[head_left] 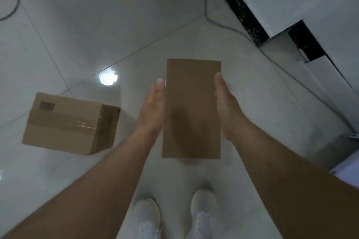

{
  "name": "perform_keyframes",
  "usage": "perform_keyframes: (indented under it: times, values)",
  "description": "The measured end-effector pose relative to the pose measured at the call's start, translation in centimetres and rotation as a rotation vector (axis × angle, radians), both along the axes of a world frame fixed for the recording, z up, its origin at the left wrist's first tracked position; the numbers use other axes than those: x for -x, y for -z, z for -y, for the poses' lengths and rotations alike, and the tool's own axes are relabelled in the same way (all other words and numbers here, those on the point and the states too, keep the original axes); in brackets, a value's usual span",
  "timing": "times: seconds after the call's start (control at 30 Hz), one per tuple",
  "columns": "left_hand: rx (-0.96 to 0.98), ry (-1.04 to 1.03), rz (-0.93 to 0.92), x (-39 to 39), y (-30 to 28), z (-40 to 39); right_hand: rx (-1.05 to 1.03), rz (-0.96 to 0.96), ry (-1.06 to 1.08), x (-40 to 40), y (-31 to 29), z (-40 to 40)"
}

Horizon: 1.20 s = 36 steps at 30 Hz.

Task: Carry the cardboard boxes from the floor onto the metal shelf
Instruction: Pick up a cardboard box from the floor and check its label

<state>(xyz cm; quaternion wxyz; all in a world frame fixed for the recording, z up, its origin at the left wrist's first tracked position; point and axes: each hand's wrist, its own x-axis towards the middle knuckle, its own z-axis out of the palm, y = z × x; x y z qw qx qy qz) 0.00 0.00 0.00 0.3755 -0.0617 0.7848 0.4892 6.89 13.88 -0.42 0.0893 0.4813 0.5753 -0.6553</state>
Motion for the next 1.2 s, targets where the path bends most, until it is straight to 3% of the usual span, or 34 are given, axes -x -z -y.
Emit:
perform_keyframes:
  times: [0.3,0.47,0.7,0.83,0.93,1.03,1.2]
  values:
    - [0.097,0.014,0.109,1.2,6.5,-1.5,-0.175,0.274,-0.117,-0.3,7.7,-2.9]
    - [0.135,-0.047,0.286,0.7,9.4,-1.1,-0.035,0.288,-0.073,-1.9,10.3,-1.8]
    - [0.276,-0.195,0.228,0.6,9.7,1.7,0.006,0.179,-0.080,-3.1,9.7,-0.4]
    - [0.303,-0.224,-0.014,0.9,9.1,2.0,0.088,0.155,-0.069,-2.6,9.5,0.1]
    - [0.250,-0.195,-0.058,0.3,8.8,1.8,0.002,0.296,-0.186,-2.3,9.8,0.5]
    - [0.212,-0.114,0.060,-0.9,9.2,1.2,-0.143,0.439,-0.314,-1.6,9.1,1.3]
    - [0.223,-0.080,0.301,-1.7,10.1,1.8,-0.159,0.422,-0.362,-1.7,8.4,2.2]
